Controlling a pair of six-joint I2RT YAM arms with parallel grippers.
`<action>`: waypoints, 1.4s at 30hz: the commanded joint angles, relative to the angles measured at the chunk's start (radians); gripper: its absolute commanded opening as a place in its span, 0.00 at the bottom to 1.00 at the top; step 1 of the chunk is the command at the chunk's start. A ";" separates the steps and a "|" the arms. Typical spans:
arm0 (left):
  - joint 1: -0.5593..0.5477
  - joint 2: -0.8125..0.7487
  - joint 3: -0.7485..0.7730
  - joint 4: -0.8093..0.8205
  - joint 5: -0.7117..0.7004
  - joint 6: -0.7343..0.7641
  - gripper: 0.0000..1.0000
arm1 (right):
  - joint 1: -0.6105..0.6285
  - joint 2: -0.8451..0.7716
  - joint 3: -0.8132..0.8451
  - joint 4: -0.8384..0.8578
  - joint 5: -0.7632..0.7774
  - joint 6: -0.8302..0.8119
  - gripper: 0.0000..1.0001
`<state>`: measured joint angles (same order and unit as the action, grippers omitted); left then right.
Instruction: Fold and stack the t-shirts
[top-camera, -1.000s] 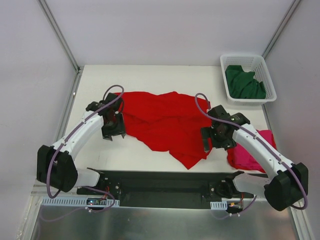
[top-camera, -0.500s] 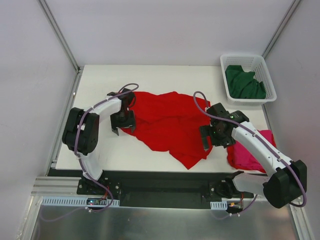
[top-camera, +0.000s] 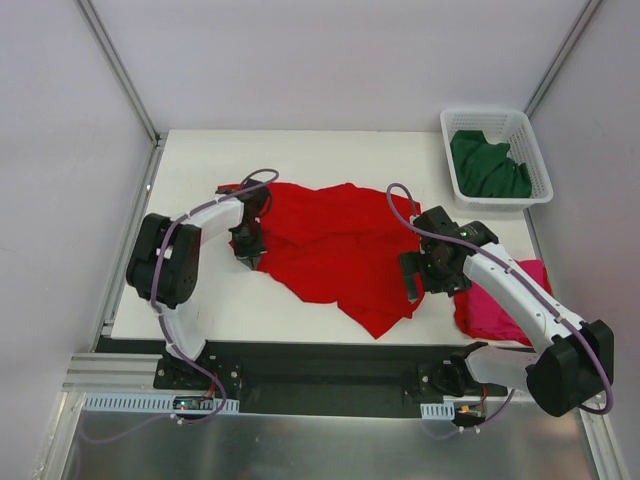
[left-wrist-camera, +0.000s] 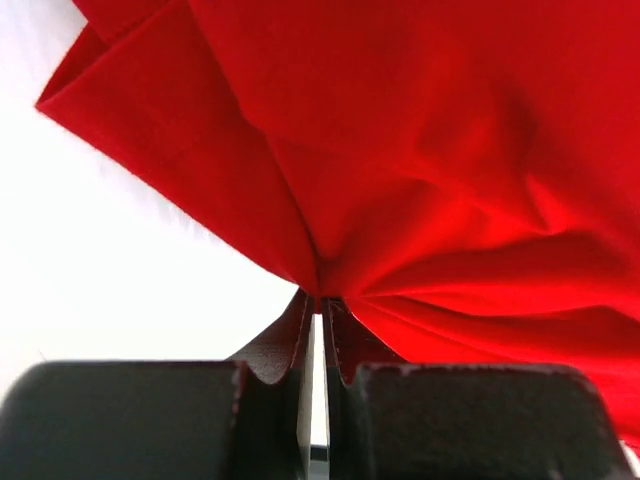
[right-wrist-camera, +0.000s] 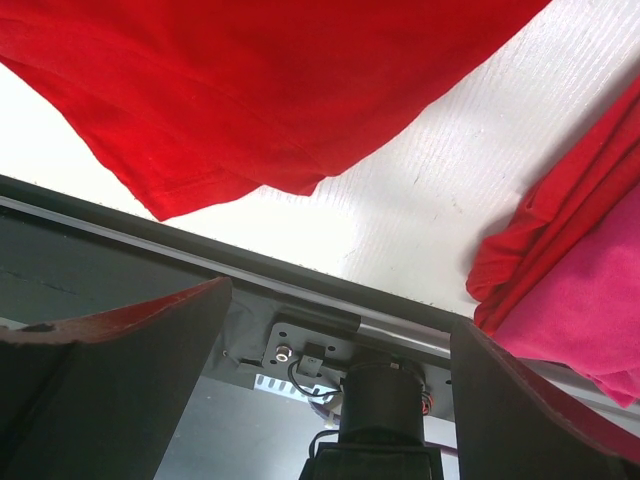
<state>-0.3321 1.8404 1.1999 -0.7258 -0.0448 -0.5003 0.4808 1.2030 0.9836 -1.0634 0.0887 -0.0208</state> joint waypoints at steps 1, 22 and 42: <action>0.005 -0.179 -0.105 -0.053 0.032 -0.037 0.00 | -0.005 -0.011 0.040 -0.032 -0.001 -0.019 0.96; -0.028 -0.622 -0.142 -0.343 0.105 -0.138 0.99 | -0.005 0.050 0.058 -0.004 -0.021 -0.030 0.96; 0.093 0.095 0.311 -0.192 -0.060 0.132 0.99 | -0.008 0.070 0.176 0.006 -0.007 -0.054 0.96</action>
<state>-0.2626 1.8668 1.4006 -0.9230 -0.0895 -0.4454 0.4808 1.2354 1.0386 -1.0626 0.0654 -0.0414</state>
